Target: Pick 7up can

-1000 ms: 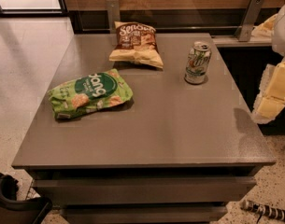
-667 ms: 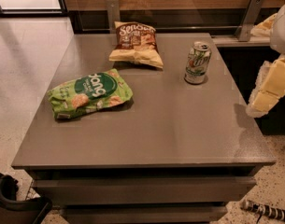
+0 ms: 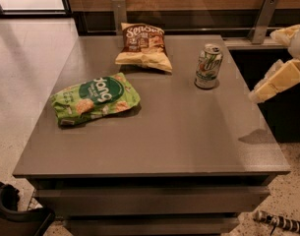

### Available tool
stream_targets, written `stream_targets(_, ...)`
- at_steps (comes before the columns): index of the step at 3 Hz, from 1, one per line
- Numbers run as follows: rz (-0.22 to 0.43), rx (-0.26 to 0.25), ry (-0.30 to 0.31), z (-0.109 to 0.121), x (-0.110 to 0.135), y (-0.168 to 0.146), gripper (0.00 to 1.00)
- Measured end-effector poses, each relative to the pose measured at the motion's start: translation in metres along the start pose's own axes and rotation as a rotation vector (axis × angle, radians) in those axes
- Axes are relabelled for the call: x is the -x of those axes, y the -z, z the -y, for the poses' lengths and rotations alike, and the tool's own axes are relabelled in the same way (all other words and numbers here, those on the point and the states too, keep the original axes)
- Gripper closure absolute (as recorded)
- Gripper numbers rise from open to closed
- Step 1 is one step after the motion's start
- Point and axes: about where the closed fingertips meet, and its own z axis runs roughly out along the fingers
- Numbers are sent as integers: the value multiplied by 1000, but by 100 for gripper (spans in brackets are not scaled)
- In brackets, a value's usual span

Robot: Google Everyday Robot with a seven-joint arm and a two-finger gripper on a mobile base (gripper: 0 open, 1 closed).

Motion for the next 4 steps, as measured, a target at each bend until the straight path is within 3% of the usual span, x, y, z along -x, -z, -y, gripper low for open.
stream_targets(2, 450, -117, -172, 55, -6, -32, 0)
stream_targets(3, 559, -140, -250, 62, -8, -41, 0)
stream_targets(4, 580, -143, -262, 63, -5, -42, 0)
